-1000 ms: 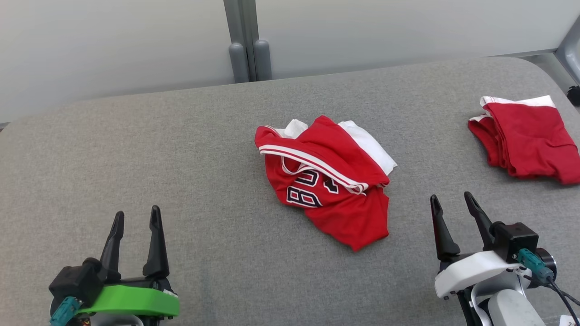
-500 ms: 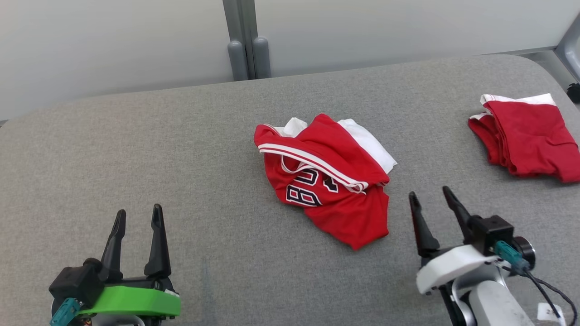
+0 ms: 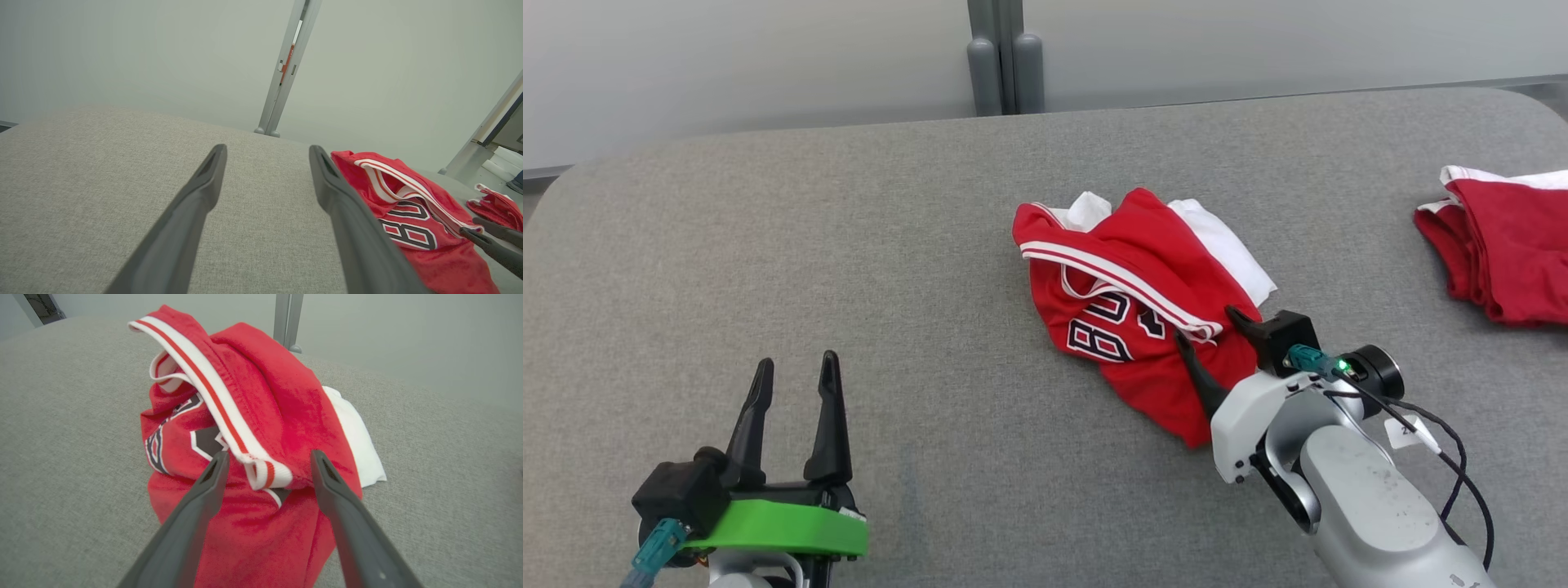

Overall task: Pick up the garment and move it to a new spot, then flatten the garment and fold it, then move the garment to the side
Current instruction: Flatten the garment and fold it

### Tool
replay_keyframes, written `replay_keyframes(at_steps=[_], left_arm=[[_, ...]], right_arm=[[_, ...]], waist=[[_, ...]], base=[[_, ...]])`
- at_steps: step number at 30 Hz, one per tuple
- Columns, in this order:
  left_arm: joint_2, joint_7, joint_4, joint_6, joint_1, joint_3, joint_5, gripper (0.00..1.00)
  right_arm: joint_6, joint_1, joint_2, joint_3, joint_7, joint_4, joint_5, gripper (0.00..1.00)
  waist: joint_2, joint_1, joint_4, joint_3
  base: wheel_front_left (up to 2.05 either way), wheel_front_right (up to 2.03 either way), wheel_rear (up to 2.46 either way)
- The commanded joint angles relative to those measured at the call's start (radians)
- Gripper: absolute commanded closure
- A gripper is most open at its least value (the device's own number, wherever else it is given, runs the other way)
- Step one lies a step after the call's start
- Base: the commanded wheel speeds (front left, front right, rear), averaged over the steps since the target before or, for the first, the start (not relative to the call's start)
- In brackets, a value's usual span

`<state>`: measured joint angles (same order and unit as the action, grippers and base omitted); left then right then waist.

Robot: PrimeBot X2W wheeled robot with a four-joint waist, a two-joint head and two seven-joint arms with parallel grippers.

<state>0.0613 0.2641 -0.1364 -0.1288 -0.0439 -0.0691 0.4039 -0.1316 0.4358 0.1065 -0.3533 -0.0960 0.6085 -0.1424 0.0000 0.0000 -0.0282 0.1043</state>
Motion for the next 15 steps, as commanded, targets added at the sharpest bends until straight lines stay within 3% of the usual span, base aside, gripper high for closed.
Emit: replay_keyframes(at_steps=[1,9,10,11,15], left_arm=[[0.002,0.0,0.0,-0.003,-0.018,-0.003,0.004,0.0],[0.011,0.0,-0.005,-0.003,-0.026,-0.023,0.002,0.0],[0.013,0.0,-0.006,-0.003,-0.027,-0.025,0.003,0.0],[0.013,0.0,-0.006,-0.003,-0.027,-0.025,0.003,0.0],[0.012,0.0,-0.008,-0.003,-0.025,-0.026,0.003,0.0]], right_arm=[[0.002,0.02,0.006,-0.004,0.01,0.026,0.013,0.0],[0.002,0.092,-0.01,0.014,-0.016,0.154,0.038,0.0],[0.002,0.101,-0.013,0.025,-0.022,0.166,0.041,0.54],[0.002,0.108,-0.015,0.03,-0.027,0.174,0.043,0.98],[0.002,0.131,-0.028,0.051,-0.062,0.189,0.039,1.0]], waist=[[0.0,0.0,0.02,0.015],[0.0,0.0,0.039,0.018],[0.0,0.0,0.039,0.018],[0.0,0.0,0.039,0.017],[0.0,0.0,0.034,0.012]], base=[[0.0,0.0,0.0],[0.0,0.0,0.0],[0.0,0.0,0.0],[0.0,0.0,0.0],[0.0,0.0,0.0]])
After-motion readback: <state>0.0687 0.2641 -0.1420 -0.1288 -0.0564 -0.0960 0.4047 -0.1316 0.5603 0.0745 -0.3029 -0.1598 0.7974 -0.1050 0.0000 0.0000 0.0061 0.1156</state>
